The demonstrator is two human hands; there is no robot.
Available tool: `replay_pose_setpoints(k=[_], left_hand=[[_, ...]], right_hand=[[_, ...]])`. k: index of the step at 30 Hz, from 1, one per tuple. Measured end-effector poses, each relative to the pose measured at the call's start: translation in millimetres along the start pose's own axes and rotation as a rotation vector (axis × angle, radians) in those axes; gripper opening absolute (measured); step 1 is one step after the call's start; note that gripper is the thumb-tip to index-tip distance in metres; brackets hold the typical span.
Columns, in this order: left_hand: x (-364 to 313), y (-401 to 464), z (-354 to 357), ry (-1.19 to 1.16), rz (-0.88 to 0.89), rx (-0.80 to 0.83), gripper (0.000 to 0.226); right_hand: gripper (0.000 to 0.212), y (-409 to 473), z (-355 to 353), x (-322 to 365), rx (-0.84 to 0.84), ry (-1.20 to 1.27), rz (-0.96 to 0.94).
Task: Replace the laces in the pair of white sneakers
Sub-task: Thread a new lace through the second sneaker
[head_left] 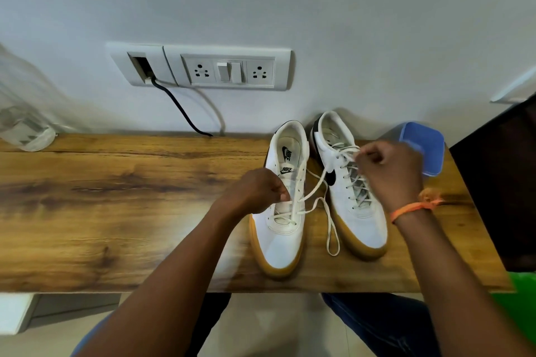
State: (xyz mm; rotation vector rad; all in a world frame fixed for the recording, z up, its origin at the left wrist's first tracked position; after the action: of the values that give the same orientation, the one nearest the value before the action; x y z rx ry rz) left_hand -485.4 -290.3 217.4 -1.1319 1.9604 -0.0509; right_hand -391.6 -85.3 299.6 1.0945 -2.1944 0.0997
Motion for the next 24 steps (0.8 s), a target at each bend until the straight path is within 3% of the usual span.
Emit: replay_pose_setpoints(k=[2, 6, 12, 14, 17, 20, 24], left_hand=[[1.3, 0.5, -6.0, -0.063, -0.01, -0.05, 0.013], [0.6, 1.7, 0.9, -0.142, -0.022, -0.065, 0.013], [3.4, 1.8, 3.9, -0.21, -0.038, -0.063, 0.014], [2.2, 3.5, -0.8, -0.219, -0.025, -0.114, 0.018], [-0.1, 6.0, -15.8, -0.047, 0.067, -0.267, 0.038], [-3.2, 4.1, -15.7, 0.286, 0.194, -0.288, 0.057], [-10.4, -7.1, -26.6, 0.368, 0.234, -0.276, 0.054]], right_hand=[[0.01, -12.8, 26.7, 16.5, 0.133, -0.031, -0.112], [0.009, -43.0, 72.1, 24.4, 0.393, -0.136, -0.157], [0.004, -55.2, 86.3, 30.1, 0.526, -0.084, -0.176], [0.015, -56.8, 86.5, 28.6, 0.546, -0.09, -0.154], [0.012, -56.9, 87.2, 29.3, 0.492, -0.117, -0.153], [0.021, -59.6, 90.6, 25.2, 0.496, -0.123, -0.146], [0.013, -43.3, 73.2, 17.9, 0.431, -0.2, -0.137]])
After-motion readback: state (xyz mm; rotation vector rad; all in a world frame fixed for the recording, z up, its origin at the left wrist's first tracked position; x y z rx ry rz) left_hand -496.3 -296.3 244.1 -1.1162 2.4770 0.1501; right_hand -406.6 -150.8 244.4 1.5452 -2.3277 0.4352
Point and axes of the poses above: each hand's wrist, its own y-axis towards the middle knuckle, its own z-axis out of the palm, x = y × z, the point moved 7 cm from there along y, towards the middle knuckle, and after that the axes turned 5 degrees about -x, right-handed, at the moved point
